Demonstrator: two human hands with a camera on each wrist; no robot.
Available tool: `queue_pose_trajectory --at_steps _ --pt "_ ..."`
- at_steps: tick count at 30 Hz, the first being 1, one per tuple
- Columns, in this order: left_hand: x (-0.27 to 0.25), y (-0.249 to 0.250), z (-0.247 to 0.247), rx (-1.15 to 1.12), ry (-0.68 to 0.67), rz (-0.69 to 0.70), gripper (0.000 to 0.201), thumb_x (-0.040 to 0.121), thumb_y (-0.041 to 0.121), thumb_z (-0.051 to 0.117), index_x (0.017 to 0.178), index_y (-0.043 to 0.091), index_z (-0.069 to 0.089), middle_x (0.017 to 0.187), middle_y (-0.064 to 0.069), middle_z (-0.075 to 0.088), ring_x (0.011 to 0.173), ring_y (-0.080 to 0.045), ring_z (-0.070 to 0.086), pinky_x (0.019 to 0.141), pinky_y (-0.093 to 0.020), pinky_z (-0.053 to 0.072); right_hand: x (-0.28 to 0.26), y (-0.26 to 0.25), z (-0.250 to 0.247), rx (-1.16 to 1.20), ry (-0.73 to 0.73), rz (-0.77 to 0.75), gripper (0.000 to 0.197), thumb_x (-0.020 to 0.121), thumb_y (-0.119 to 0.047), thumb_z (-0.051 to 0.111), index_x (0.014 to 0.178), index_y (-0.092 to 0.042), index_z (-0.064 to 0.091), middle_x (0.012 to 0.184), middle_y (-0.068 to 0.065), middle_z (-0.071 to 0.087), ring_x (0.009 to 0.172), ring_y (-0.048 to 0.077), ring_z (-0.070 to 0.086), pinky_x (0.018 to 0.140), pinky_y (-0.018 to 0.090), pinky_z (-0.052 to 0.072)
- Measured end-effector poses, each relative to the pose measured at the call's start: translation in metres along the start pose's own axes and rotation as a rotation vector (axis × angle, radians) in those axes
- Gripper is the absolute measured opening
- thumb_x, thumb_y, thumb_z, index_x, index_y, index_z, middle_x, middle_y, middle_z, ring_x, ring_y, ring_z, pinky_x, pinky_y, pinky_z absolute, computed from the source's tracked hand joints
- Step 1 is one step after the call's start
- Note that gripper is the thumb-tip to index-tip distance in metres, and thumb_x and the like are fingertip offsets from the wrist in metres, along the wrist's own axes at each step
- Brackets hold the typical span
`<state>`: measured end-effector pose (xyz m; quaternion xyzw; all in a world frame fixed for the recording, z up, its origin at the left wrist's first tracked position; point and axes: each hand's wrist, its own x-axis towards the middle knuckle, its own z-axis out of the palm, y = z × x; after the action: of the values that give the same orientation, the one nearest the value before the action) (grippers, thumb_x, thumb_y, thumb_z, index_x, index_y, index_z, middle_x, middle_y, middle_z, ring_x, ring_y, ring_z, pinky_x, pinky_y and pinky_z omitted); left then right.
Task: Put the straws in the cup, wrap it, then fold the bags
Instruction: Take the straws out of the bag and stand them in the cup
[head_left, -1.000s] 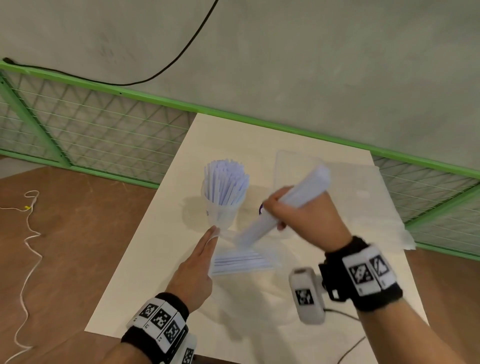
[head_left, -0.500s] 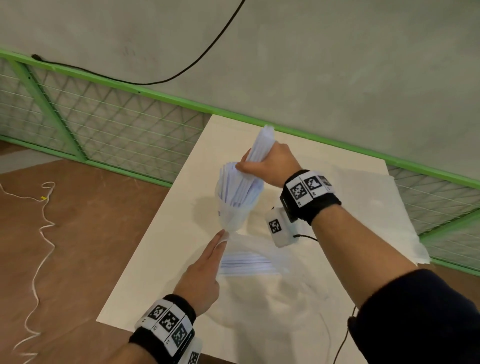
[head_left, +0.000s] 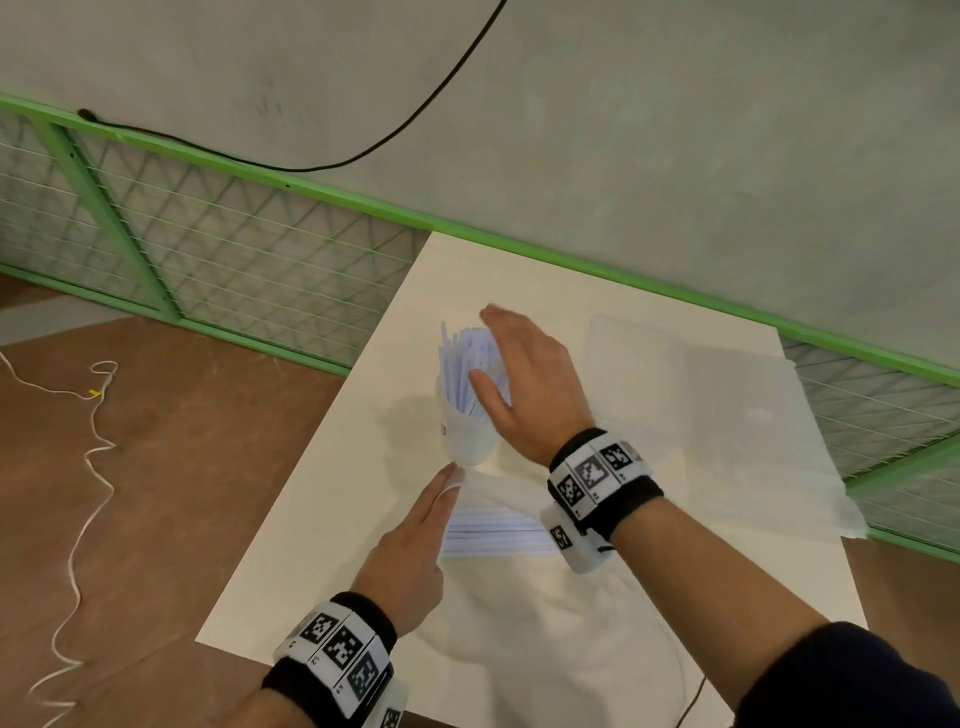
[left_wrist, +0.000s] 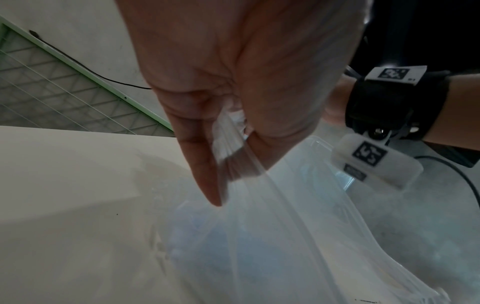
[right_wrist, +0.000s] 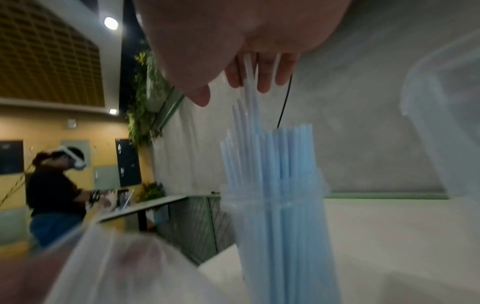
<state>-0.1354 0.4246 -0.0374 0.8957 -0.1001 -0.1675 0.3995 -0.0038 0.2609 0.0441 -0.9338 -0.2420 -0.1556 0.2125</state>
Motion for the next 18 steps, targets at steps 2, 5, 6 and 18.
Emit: queue_pose_trajectory --at_steps 2,5,6,18 --pt "0.000 0.000 0.000 0.002 0.004 0.000 0.098 0.075 -0.013 0.039 0.152 0.038 0.006 0.152 0.037 -0.011 0.119 -0.010 0.052 0.092 -0.028 0.049 -0.006 0.002 0.012 -0.068 -0.104 -0.034 0.055 0.098 -0.032 0.047 0.147 -0.009 0.037 0.151 0.007 0.042 0.141 0.024 0.034 0.111 0.042 0.033" --pt "-0.001 0.001 0.001 0.004 0.003 0.001 0.097 0.076 -0.013 0.039 0.152 0.037 0.005 0.153 0.035 -0.011 0.123 -0.008 0.049 0.090 -0.020 0.046 -0.010 0.006 0.026 -0.167 -0.199 -0.056 0.057 0.099 -0.034 0.042 0.149 -0.008 0.033 0.155 0.006 0.036 0.146 0.023 0.026 0.114 0.043 0.029" --pt "-0.001 0.001 0.001 0.005 0.002 -0.002 0.097 0.076 -0.013 0.040 0.152 0.036 0.005 0.153 0.034 -0.011 0.123 -0.007 0.049 0.088 -0.019 0.045 -0.010 0.007 0.028 -0.168 -0.196 -0.047 0.059 0.099 -0.035 0.041 0.151 -0.008 0.031 0.157 0.006 0.032 0.147 0.022 0.023 0.114 0.042 0.027" --pt "-0.002 -0.001 0.001 0.008 0.008 0.008 0.099 0.075 -0.014 0.038 0.152 0.039 0.003 0.152 0.036 -0.013 0.125 -0.008 0.049 0.090 -0.026 0.049 0.023 -0.009 0.042 -0.303 -0.187 -0.039 0.054 0.099 -0.045 0.025 0.141 -0.018 0.046 0.146 -0.004 0.048 0.142 0.021 0.031 0.110 0.044 0.017"
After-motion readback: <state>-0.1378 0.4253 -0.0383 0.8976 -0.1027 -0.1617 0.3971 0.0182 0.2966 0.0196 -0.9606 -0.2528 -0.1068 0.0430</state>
